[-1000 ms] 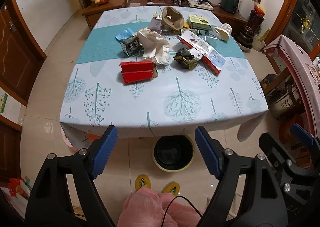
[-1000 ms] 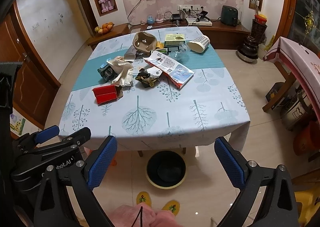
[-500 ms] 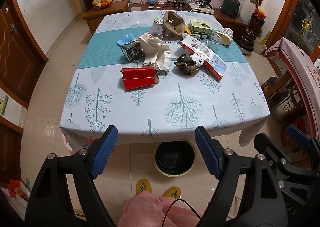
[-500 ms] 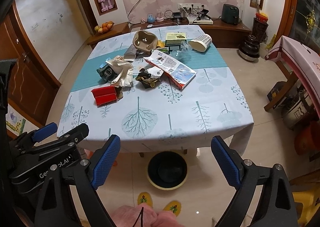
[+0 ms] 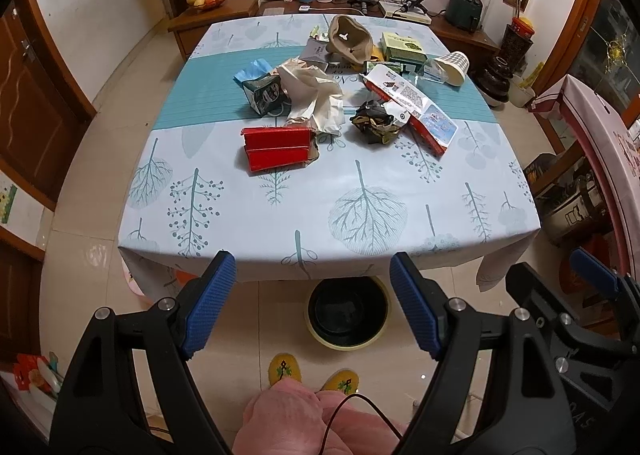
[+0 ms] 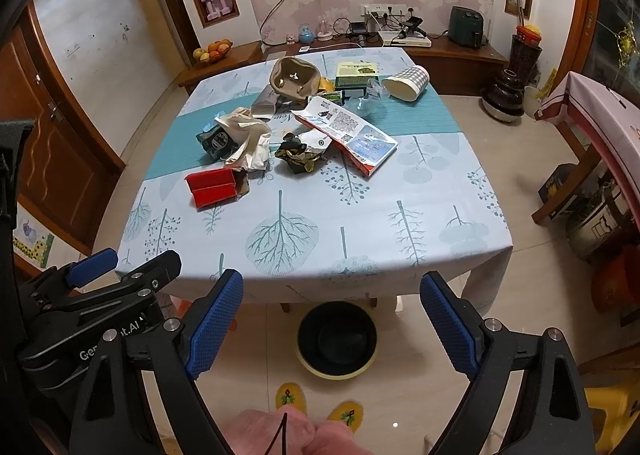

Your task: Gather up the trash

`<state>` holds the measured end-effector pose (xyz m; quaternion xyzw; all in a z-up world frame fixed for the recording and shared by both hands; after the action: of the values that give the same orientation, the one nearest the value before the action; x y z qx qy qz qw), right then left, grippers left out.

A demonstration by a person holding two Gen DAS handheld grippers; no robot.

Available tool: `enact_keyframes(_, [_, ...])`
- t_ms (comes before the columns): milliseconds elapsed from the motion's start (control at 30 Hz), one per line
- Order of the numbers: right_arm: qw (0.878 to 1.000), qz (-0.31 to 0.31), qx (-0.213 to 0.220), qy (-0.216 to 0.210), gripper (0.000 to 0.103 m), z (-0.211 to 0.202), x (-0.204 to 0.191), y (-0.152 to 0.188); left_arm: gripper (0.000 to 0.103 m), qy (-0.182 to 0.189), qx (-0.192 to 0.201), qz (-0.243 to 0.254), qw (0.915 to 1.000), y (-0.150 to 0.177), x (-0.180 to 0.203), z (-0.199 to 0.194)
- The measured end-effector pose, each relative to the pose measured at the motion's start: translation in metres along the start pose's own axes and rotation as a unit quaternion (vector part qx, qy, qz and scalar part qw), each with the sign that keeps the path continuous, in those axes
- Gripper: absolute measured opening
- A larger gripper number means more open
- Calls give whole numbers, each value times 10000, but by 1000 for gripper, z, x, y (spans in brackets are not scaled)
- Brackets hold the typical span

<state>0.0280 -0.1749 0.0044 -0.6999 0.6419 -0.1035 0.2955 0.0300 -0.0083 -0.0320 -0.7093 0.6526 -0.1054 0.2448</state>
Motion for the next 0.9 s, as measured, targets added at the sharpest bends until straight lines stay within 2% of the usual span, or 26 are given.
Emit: enact_keyframes(900, [9999,-64,-5,-127,89,0,-2,5,78,-98,-73,-61,9999,9,0,-2])
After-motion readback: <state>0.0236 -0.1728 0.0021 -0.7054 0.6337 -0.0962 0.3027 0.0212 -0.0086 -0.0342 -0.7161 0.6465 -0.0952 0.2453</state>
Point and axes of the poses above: each gripper's, at about its wrist camera, not at the fingertips, and z roughly the way its jaws point, x to its right, y to its underside, the point moved 1 cm from there along z, roughly the way its jaws point, and after that the axes turned 12 degrees about -y, right-handed, at the moved point
